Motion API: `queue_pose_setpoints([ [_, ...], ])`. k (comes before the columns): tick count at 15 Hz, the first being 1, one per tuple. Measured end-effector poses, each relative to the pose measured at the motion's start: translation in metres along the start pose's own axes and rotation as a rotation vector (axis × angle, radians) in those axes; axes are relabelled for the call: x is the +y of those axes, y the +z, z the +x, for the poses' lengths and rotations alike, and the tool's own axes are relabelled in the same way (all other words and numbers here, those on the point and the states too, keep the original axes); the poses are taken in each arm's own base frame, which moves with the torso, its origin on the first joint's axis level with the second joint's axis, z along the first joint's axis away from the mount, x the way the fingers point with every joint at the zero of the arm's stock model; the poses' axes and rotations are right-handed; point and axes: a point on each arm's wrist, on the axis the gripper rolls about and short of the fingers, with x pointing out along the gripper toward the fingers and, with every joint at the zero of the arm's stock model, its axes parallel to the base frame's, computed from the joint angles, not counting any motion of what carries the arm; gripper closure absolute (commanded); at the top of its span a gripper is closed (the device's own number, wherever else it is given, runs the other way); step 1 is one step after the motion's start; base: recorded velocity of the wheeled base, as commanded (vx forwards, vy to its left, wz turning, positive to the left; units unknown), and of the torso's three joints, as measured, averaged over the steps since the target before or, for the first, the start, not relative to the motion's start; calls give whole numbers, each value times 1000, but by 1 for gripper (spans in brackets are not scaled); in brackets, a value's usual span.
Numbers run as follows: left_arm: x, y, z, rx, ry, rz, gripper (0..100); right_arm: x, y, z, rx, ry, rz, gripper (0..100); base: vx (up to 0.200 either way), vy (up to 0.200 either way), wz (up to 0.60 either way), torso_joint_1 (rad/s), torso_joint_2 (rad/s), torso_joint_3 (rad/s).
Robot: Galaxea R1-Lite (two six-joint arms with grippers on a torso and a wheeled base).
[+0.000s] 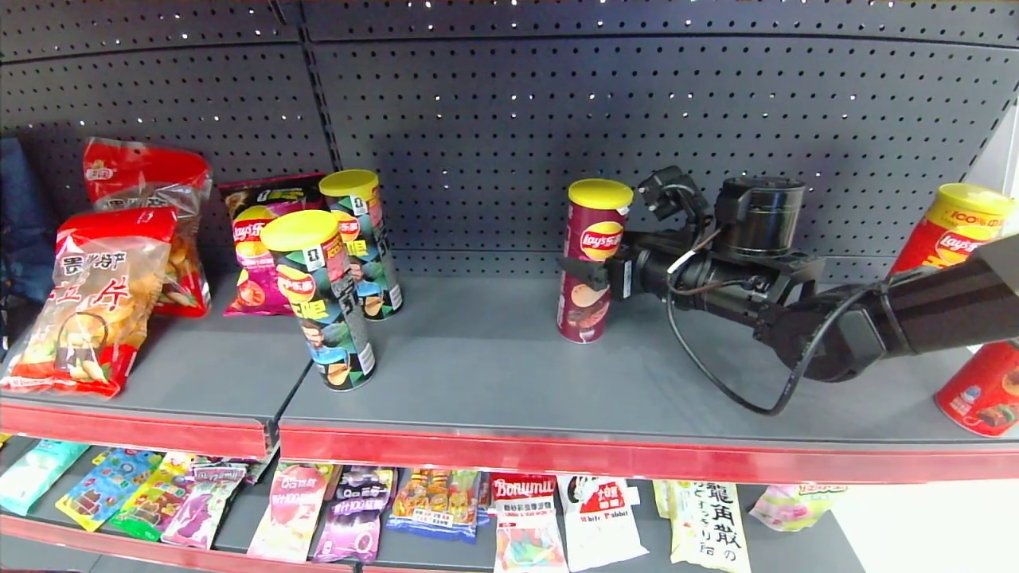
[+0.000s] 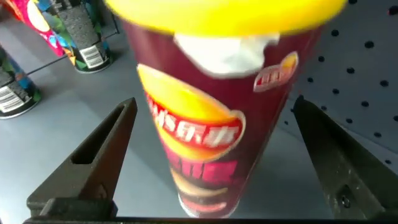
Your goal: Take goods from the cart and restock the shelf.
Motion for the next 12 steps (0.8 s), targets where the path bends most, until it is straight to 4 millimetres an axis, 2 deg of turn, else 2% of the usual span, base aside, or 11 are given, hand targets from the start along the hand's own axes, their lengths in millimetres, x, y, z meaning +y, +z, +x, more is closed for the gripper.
queue_pose_setpoints([
  [6, -1, -5, 2, 17, -2, 1, 100, -4, 0, 17, -18, -8, -3, 0, 0, 0, 0, 0, 0, 0],
  [7, -1, -6, 2, 19, -2, 1, 100, -4, 0, 19, -19, -14, -4, 100, 0, 0, 0, 0, 0, 0],
  [12, -1, -8, 2, 23, -3, 1, 100, -2, -4, 22, -7, -28, -3, 100, 0, 0, 0, 0, 0, 0],
])
